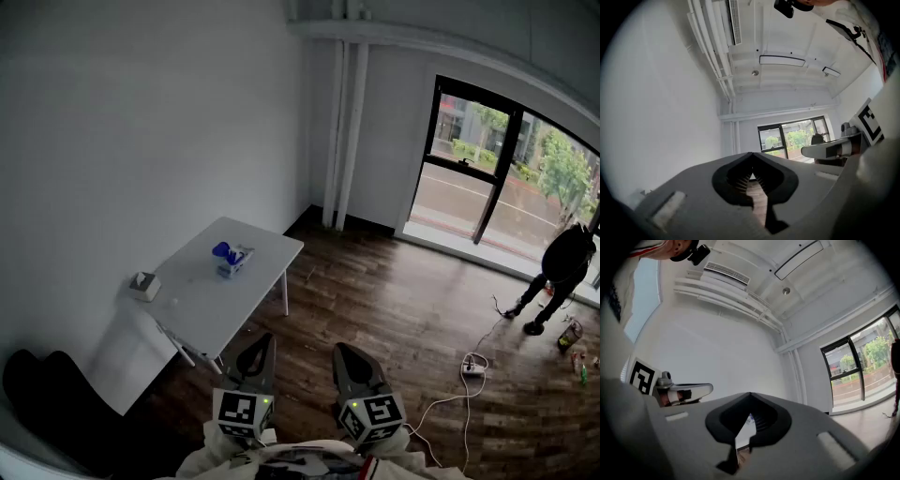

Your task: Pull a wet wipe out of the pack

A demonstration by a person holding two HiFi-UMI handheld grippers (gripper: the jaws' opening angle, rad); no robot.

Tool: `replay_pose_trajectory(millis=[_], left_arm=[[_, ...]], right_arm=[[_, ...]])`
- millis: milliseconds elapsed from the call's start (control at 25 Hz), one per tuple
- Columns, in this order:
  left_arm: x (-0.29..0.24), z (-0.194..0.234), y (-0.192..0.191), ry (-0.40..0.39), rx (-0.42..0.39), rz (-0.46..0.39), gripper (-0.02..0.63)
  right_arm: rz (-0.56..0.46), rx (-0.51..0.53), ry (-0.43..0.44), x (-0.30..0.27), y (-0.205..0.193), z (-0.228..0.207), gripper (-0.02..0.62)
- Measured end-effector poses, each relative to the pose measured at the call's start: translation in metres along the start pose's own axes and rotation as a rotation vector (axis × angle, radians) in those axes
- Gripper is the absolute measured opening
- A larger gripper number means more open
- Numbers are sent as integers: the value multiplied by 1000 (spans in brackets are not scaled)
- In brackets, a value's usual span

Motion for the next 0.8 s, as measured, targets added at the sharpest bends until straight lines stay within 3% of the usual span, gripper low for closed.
replay_pose_trajectory(millis=[160,800], left_arm=[[-21,-15,17,-37,-25,-37,2],[-55,-50,-20,-23,-39,57,2]], right_arm=[[-30,19,5,-13,7,-12,3],[-25,-42,-6,-1,-12,-74,5]])
Point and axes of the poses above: the fingertips, and each gripper's own axes: x backward along the fingers, z to its left, y out of its top, the point moved 8 cm from there along x, backward along the fingers, and after that the axes turned 10 degrees about y, right-handed, at the moved point
